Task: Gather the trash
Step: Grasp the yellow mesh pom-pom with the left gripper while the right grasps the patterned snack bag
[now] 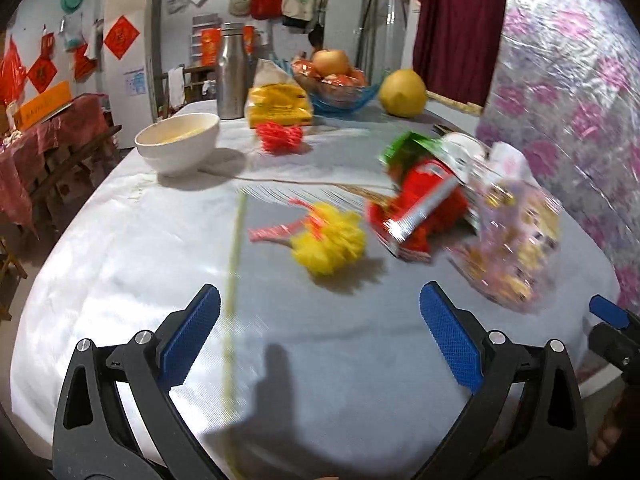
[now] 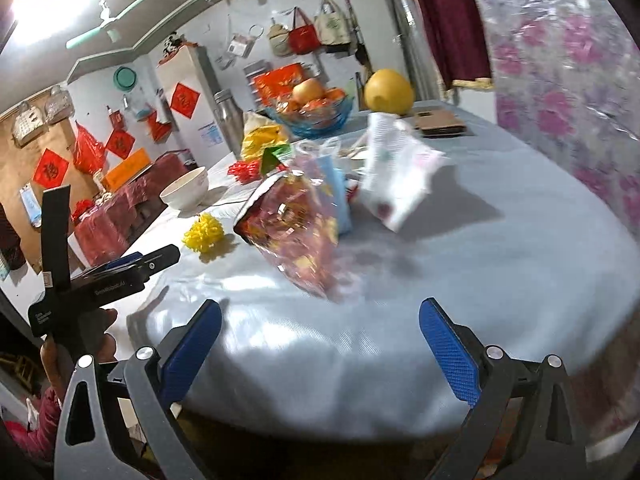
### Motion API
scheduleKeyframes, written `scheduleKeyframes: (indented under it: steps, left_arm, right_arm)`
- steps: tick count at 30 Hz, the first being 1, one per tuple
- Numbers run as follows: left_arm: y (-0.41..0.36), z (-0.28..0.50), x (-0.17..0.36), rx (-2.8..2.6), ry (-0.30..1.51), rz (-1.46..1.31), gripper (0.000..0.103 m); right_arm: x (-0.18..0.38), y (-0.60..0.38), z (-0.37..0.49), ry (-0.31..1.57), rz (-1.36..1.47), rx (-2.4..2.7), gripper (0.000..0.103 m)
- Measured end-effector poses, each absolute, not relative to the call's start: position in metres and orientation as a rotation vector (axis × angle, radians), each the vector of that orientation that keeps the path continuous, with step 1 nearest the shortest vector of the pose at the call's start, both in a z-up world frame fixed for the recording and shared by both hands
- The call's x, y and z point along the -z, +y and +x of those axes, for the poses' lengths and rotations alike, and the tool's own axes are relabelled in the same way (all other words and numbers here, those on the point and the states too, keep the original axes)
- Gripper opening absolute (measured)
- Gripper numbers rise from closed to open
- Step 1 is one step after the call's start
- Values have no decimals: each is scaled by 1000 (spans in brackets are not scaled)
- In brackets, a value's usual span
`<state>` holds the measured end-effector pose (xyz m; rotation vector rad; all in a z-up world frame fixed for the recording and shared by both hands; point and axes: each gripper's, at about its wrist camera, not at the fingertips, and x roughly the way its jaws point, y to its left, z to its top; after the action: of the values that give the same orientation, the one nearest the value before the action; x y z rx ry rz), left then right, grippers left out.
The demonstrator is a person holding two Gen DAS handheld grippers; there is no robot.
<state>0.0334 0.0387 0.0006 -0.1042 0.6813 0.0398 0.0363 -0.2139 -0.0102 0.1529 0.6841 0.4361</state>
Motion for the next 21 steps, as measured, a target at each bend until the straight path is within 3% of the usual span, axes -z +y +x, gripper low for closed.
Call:
scheduleKeyframes:
  steps: [13,15,16,17,18,19,20,21]
  left_arm:
    - [54,102,12,13,814,-169,96]
    - [56,108,16,8,844,-184,95]
    - [58,109,17,15,849,-196,95]
    - [59,109,16,11,847,-198,95]
    - [60,109,17,0,845,-197,93]
    - [60,109,18,-7,846,-197,86]
    - [60,109,19,-5,848,-195,81]
    - [59,110,20,2,852,-195,65]
  right_arm:
    - [26,-174,113,737,181,-431,97]
    - [28,-169,115,726,151,-420,93]
    - [28,-165,115,719,124,-420,77]
    - [28,-162,115,721,104,-424,53]
    - [28,-160,115,724,96,-429,40]
    - [29,-159,116,727,95,-437,18]
    - [29,-159,114,725,103,-450,14]
    - [28,-160,111,717,105,-450,14]
